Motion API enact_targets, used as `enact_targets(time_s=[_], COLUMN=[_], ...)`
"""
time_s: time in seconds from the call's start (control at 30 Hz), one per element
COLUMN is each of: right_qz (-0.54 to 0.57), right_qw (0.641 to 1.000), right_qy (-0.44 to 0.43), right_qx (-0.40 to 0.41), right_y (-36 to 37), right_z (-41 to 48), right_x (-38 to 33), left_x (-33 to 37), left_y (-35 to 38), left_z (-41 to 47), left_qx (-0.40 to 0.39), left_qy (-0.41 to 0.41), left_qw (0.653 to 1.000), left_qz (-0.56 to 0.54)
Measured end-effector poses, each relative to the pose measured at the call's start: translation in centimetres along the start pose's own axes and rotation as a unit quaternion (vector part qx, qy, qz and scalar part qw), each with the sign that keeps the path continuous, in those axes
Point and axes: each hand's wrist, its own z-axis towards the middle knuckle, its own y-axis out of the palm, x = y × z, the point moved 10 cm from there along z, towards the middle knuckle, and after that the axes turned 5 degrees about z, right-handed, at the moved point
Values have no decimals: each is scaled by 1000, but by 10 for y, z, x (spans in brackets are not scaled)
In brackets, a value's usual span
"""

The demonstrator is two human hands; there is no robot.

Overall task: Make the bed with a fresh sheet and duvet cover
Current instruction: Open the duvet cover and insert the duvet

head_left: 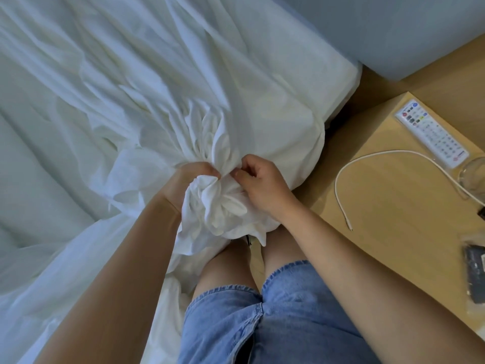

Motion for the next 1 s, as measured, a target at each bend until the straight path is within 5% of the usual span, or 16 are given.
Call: enact_targets(time_s=[0.13,0.23,0.37,0.57,0.67,0.83,1.0], right_qz=[-31,5,31,-10,11,24,-67], right_qw=[981,980,976,968,968,975,970], right_qy=[-182,-197,-213,-228,-232,-217,-219], right_qx=[67,7,-18,-109,-91,-32,-75], right_y=[-15,17,40,77,84,81,95], right_z=[-23,-25,-12,9,8,-2,-8], right_x=[-65,-97,-145,-211,-222,-213,-213], left_x=[14,48,81,83,92,69,60], left_y=[6,-16,-32,-51,-70,-84,-87], left_z=[-2,-17,-40,-51,-54,-63,-90], left_qx=[-37,-118,-204,-157,-93,-28,-23], left_qy=[-75,55,163,123,198,165,129], left_qw=[978,943,912,933,906,883,920], left_qz=[-191,-305,-317,-300,-363,-439,-370])
